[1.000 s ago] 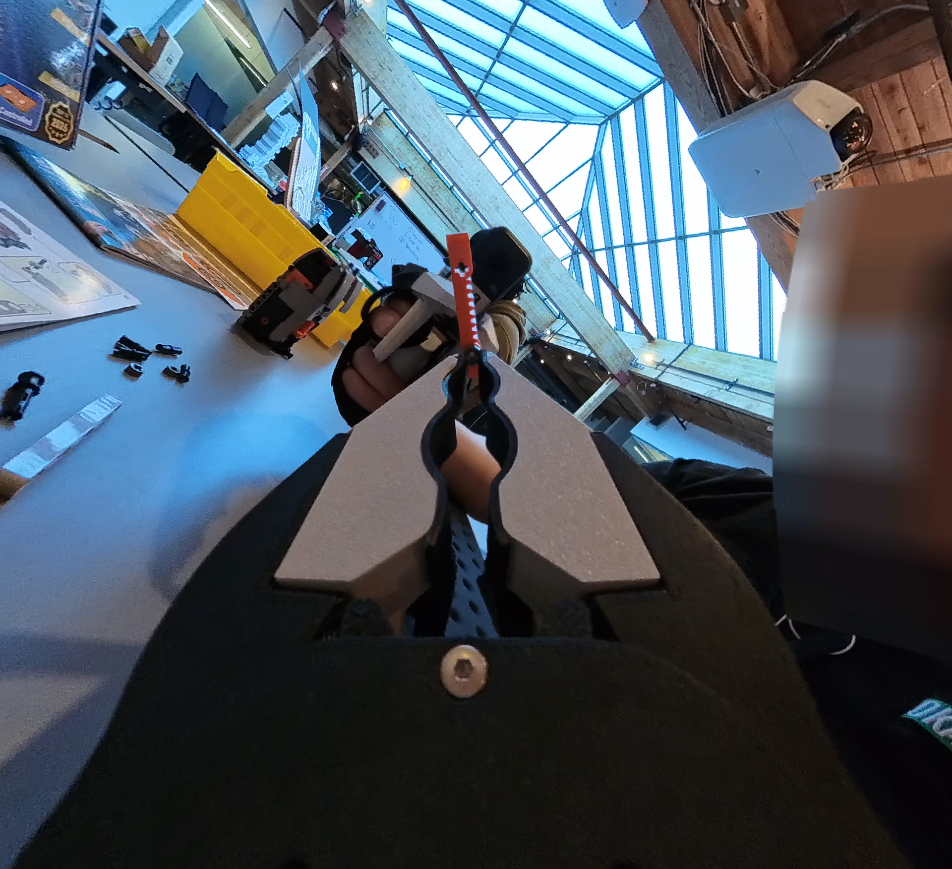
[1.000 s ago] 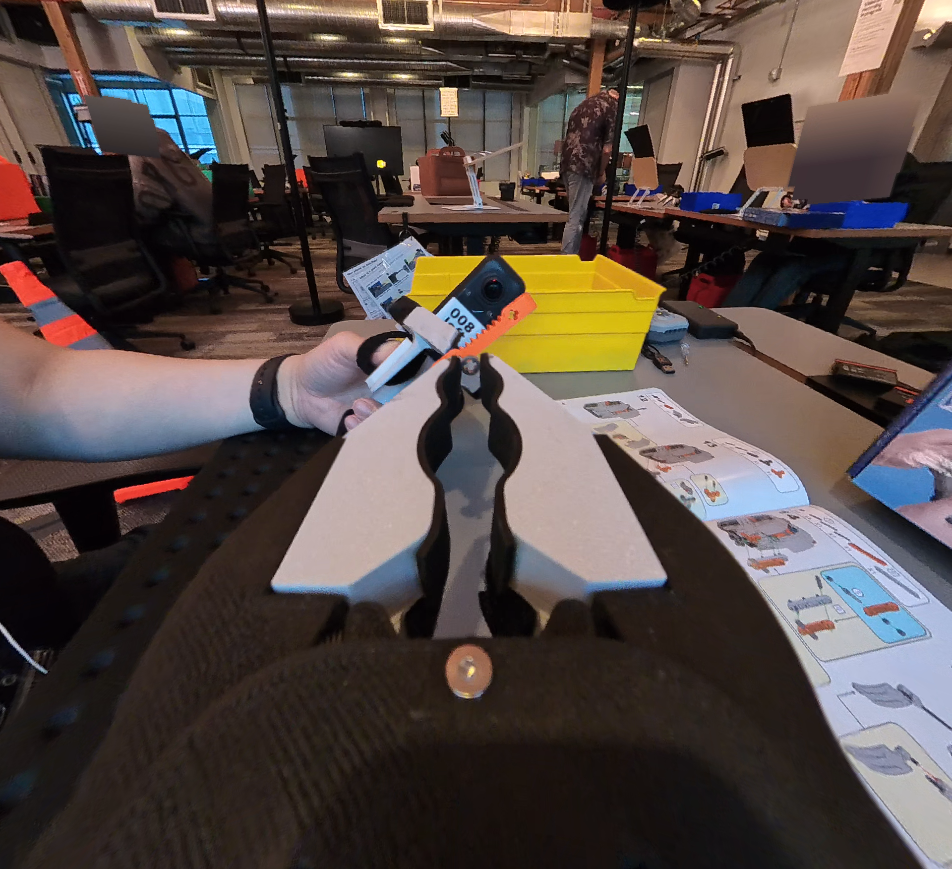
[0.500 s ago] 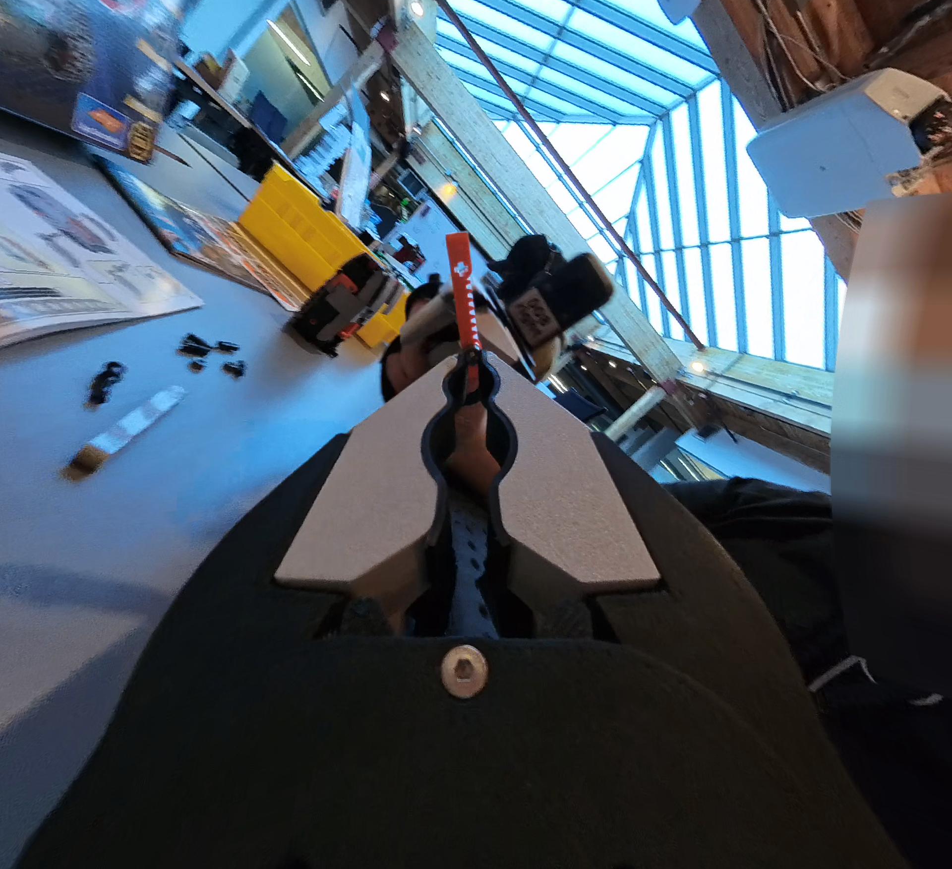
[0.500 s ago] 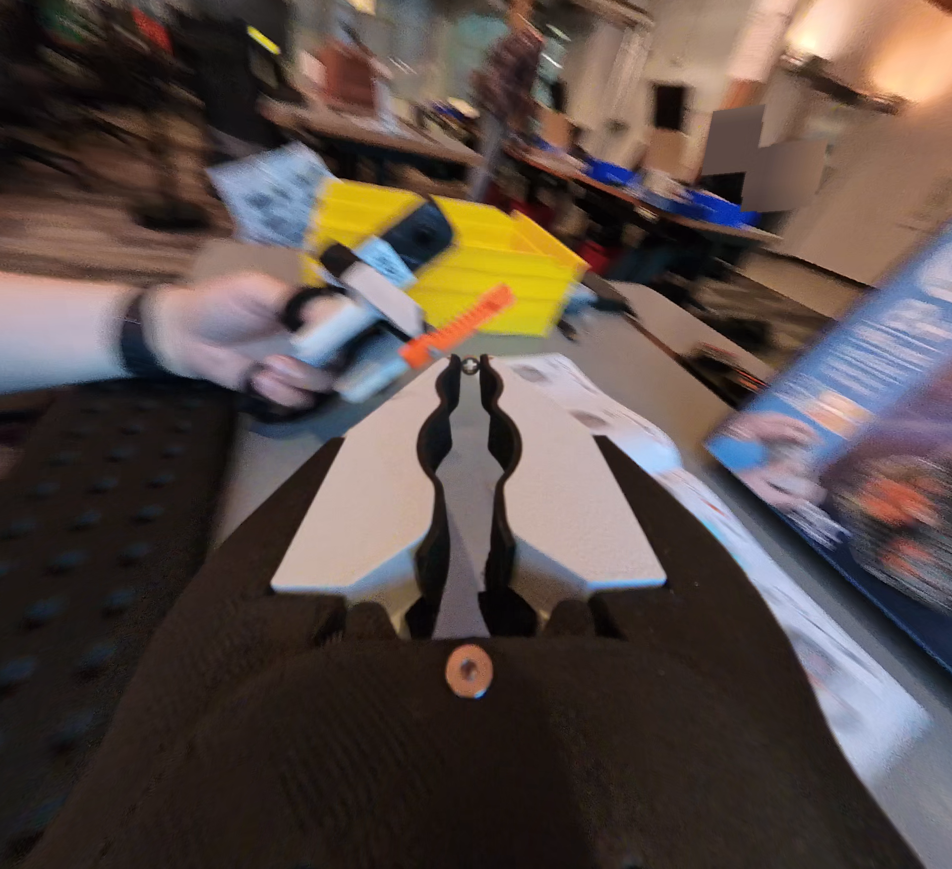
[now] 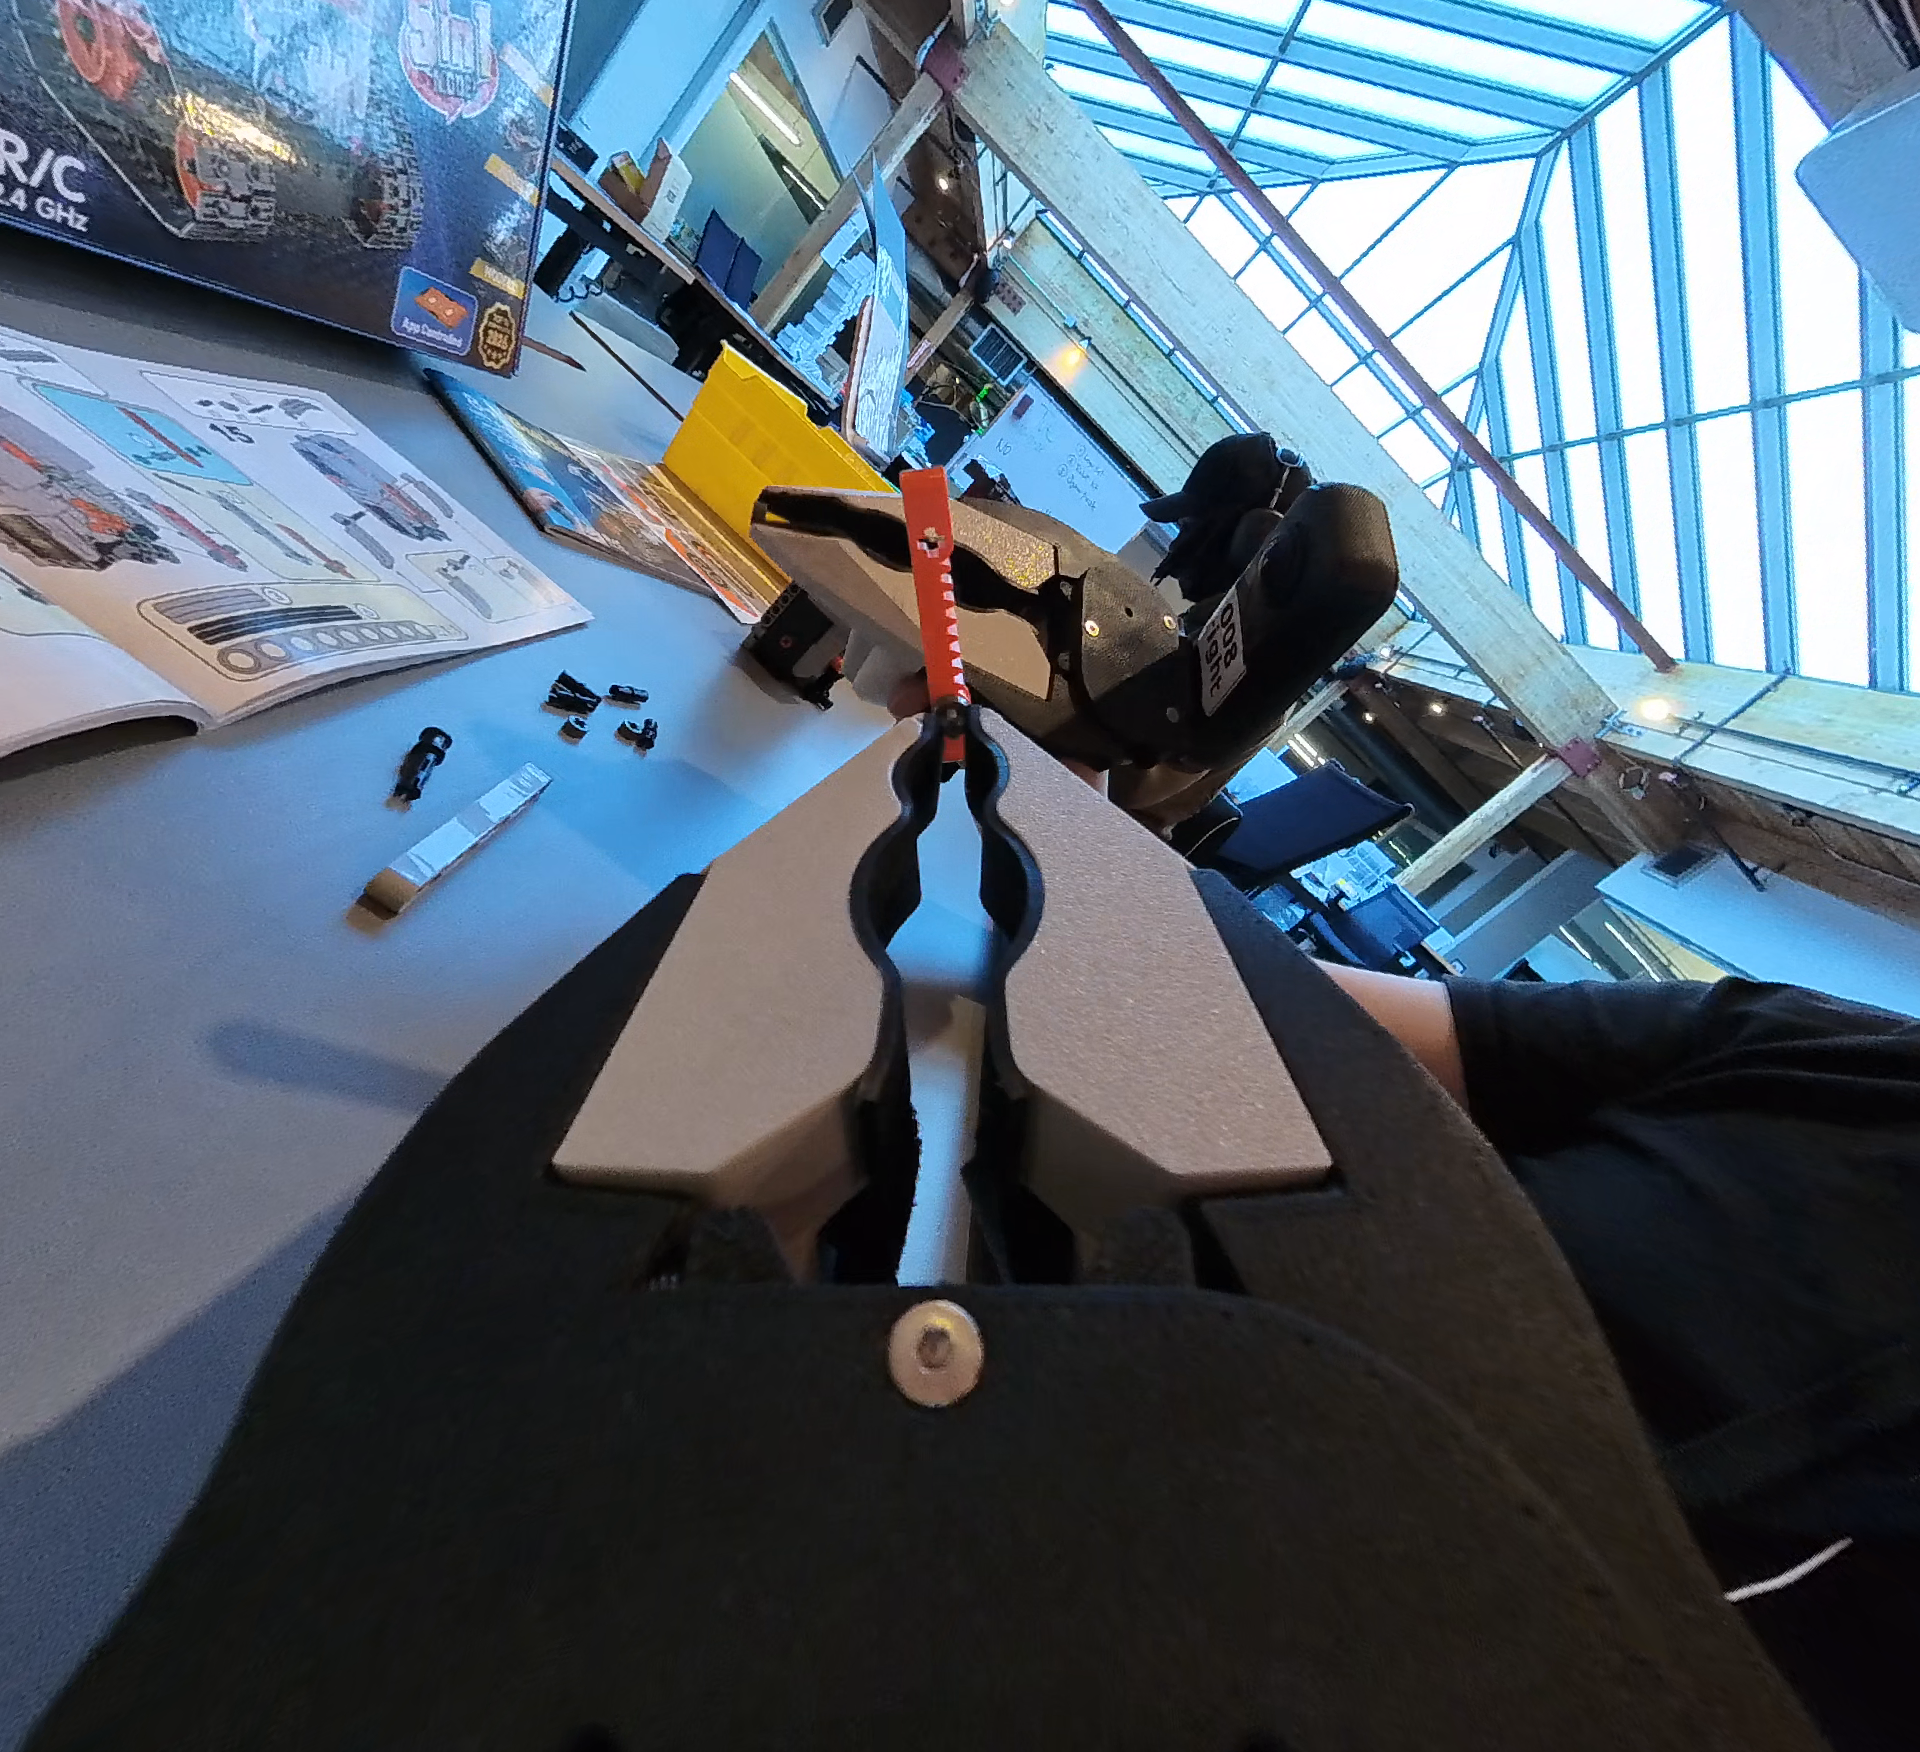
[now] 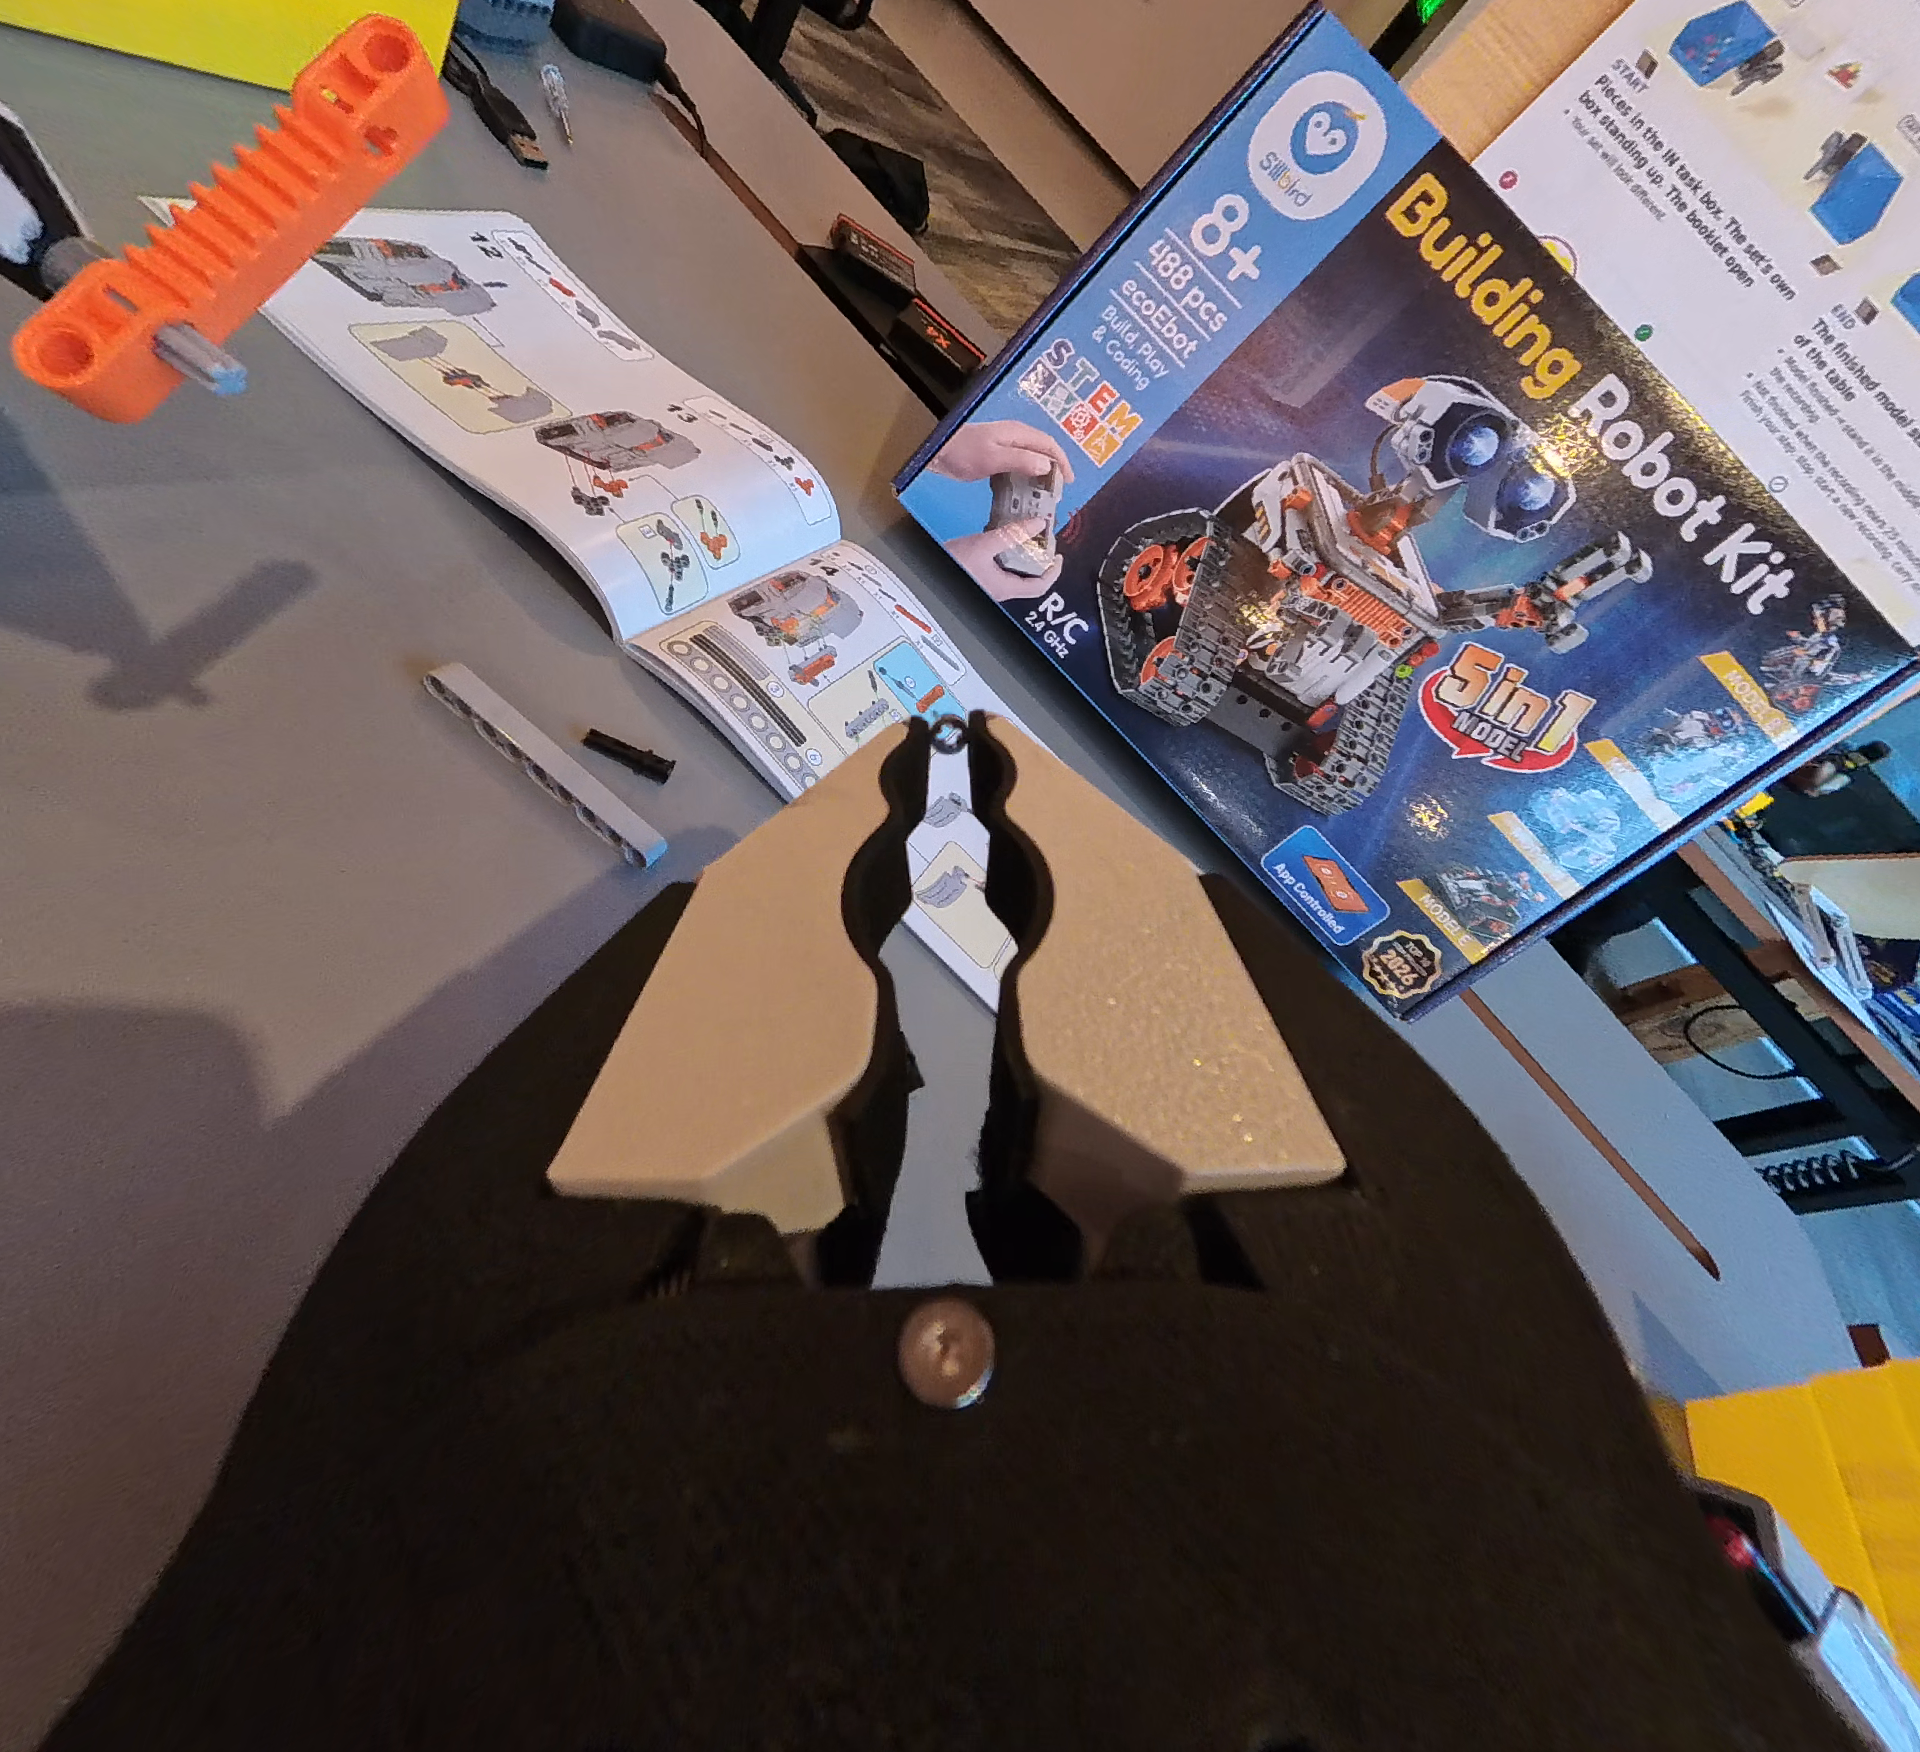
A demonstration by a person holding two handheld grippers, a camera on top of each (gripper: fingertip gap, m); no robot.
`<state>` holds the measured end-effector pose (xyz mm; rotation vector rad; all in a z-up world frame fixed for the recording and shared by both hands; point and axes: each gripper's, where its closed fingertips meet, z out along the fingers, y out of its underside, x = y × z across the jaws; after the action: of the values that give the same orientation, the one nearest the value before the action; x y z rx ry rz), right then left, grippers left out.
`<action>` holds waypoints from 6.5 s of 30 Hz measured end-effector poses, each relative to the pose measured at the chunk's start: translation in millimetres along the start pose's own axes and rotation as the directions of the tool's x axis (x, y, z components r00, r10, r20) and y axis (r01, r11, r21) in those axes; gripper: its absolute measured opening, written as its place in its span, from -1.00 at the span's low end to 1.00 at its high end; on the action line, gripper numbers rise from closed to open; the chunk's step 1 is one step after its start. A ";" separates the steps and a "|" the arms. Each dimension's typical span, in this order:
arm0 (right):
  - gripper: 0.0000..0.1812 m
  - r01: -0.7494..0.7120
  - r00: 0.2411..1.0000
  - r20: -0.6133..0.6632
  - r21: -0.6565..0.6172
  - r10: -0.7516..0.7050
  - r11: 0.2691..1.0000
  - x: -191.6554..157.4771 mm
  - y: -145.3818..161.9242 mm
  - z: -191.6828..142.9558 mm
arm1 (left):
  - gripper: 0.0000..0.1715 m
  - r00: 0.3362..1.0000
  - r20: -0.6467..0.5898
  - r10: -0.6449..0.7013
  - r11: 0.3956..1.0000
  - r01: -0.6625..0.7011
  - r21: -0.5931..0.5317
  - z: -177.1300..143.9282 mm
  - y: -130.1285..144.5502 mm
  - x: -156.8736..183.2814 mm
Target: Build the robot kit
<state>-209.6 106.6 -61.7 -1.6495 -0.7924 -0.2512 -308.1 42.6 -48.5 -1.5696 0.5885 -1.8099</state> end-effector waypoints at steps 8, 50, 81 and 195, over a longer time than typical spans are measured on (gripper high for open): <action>-0.95 -0.008 1.000 0.003 -0.028 0.008 1.000 0.0 5.9 2.5 | -1.00 0.991 0.100 0.084 0.996 -0.083 -0.011 -1.8 -1.4 -7.6; -0.95 -0.590 0.622 0.744 0.241 0.243 0.771 -58.3 -70.2 -64.2 | -1.00 0.986 0.048 0.158 0.987 -0.156 -0.041 -4.9 2.7 15.9; -0.95 -0.658 0.452 0.880 0.221 0.143 0.720 -82.5 -88.0 -86.1 | -1.00 0.970 -0.243 -0.026 0.998 0.010 -0.069 -2.9 10.4 49.2; -0.98 -0.419 0.515 0.856 0.212 0.039 0.883 -108.4 -52.9 -80.6 | -1.00 0.964 -0.160 -0.213 0.950 0.165 -0.266 -3.0 44.4 23.7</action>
<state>-302.0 -5.3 -61.6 -1.3982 -1.2076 0.9544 -304.1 -5.1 -64.3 -1.6798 0.8040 -2.1123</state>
